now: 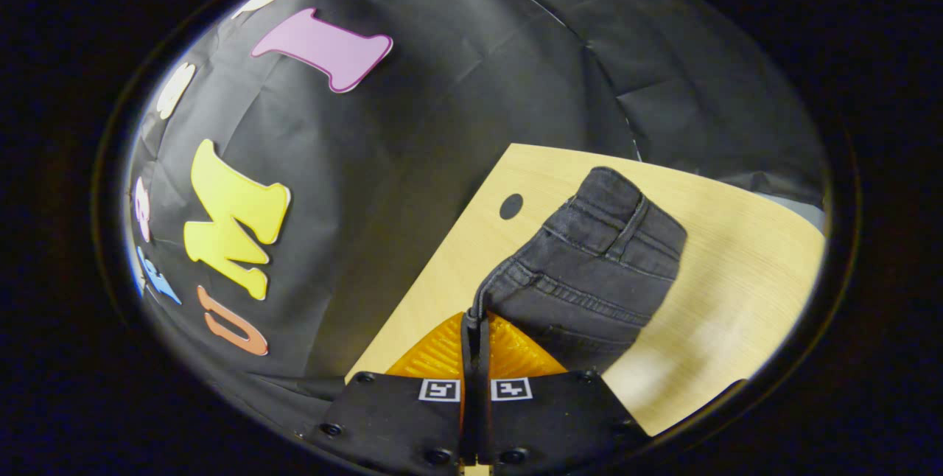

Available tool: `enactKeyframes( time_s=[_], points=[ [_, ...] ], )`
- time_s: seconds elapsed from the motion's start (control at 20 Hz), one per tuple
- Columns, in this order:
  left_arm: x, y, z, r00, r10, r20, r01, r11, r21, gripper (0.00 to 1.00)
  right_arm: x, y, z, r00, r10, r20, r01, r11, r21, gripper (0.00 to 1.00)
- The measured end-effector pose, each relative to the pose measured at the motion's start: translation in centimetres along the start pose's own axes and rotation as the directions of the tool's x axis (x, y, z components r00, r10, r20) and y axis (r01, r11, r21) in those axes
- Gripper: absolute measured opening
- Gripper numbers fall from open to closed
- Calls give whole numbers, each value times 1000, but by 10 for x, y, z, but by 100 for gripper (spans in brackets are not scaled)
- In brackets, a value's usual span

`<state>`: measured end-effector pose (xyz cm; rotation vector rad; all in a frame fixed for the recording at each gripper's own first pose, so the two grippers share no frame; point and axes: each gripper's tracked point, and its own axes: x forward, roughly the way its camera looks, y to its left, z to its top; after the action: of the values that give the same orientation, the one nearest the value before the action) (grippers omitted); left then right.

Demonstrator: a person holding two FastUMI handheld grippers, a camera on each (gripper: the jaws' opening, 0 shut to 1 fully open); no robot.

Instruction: Grasp the waist and the cuffs of the jeans and fold them to make the two legs overlap; first hold the waist and fold one-third of the jeans toward the cuffs, then hold the cuffs and fold the remaining one-third in the same direction to finish folding.

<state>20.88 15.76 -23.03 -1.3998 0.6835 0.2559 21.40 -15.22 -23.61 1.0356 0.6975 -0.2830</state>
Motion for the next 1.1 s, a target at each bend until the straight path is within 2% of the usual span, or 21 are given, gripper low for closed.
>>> enactKeyframes(
  time_s=[0.15,0.3,0.5,0.7,0.8,0.95,1.1],
  points=[
    [43,-9,3,999,35,-14,-34,996,82,3,41,3,10,1000,-22,6,22,1000,-11,0],
    [86,-14,8,997,65,-45,-59,990,125,3,85,-3,14,998,-67,13,67,997,-35,1],
    [135,-11,4,992,105,-69,-87,969,233,3,129,-19,13,993,-116,19,117,991,-69,1],
    [172,14,-5,979,183,-86,-159,959,236,3,154,-36,8,987,-161,17,162,982,-96,1],
    [181,7,-10,985,147,-92,-127,973,191,3,161,-41,5,985,-172,13,172,981,-94,0],
    [189,2,-13,986,113,-120,-90,978,186,3,167,-51,-2,981,-194,-1,193,976,-98,1],
    [190,-2,-11,991,61,-122,-47,992,119,6,166,-48,-1,982,-190,6,190,978,-83,1]
  ],
)
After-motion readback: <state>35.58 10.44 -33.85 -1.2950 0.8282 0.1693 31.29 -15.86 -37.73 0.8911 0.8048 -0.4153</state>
